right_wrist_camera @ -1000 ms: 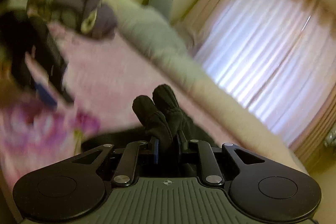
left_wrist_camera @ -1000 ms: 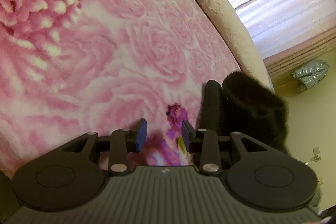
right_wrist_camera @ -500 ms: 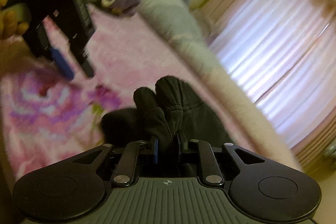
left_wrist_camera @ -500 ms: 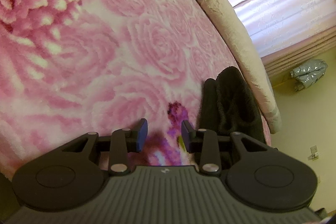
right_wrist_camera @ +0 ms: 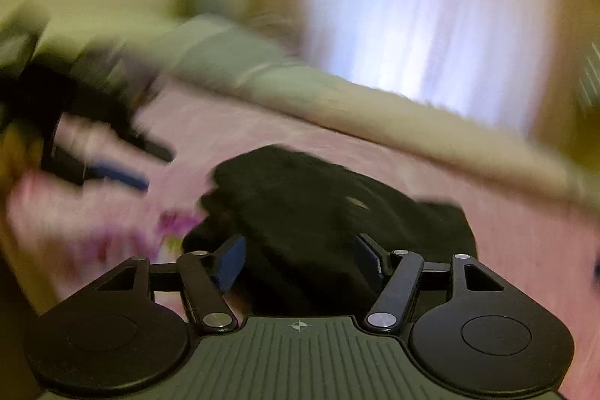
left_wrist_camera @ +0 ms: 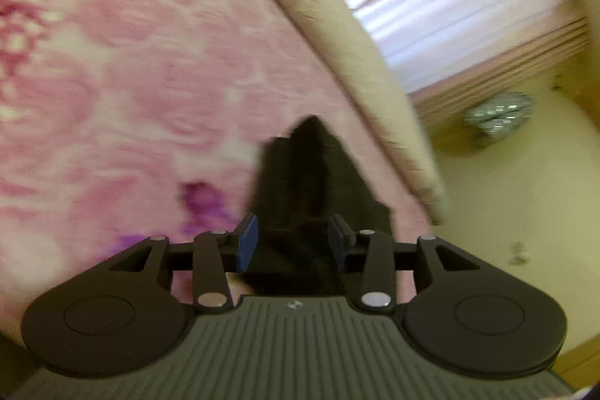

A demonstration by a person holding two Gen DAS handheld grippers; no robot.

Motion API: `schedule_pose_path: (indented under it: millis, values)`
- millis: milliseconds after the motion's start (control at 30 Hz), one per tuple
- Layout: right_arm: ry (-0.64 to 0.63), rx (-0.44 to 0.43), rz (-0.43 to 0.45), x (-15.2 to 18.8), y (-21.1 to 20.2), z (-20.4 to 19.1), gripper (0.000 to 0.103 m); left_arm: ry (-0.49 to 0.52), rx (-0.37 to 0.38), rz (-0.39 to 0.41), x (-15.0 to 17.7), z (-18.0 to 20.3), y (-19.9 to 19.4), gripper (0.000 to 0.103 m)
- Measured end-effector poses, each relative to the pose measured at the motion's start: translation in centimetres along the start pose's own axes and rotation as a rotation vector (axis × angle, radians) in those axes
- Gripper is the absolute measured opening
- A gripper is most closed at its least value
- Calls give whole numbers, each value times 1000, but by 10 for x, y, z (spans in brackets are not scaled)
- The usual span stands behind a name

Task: Fold clothes

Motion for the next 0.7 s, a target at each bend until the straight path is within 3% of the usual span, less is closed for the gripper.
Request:
schedule_pose_path:
  millis: [100, 267, 367, 467, 633, 667, 700]
  values:
    - [403, 10, -87, 1, -5, 55, 64, -26, 23, -9, 1, 6, 16, 38]
    - [1134, -114, -281, 44, 0, 134, 64, -75, 12, -12, 4, 1, 29, 38]
    - [1414, -183, -348, 72, 4, 151, 49, -107, 17, -17, 8, 1, 32, 38]
    - [1551, -232, -395, 88, 10, 153, 49, -116, 10, -20, 11, 1, 36, 38]
    - [1576, -243, -403, 96, 12, 153, 48, -136, -6, -2, 9, -4, 43, 34]
    - [1576, -247, -402, 97, 13, 154, 35, -132, -6, 2, 9, -4, 44, 29]
    - [1567, -245, -403, 97, 13, 156, 19, -110, -14, -2, 8, -3, 45, 13]
Point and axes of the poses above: each gripper's, at about its wrist camera, not at the fingertips, and y roughly the way its jaws point, z to its right, x to its underside, the point moved 4 cm from there along y, roughly the way its jaws point, and after that the axes turned 14 degrees about x, right-handed, at the moved point
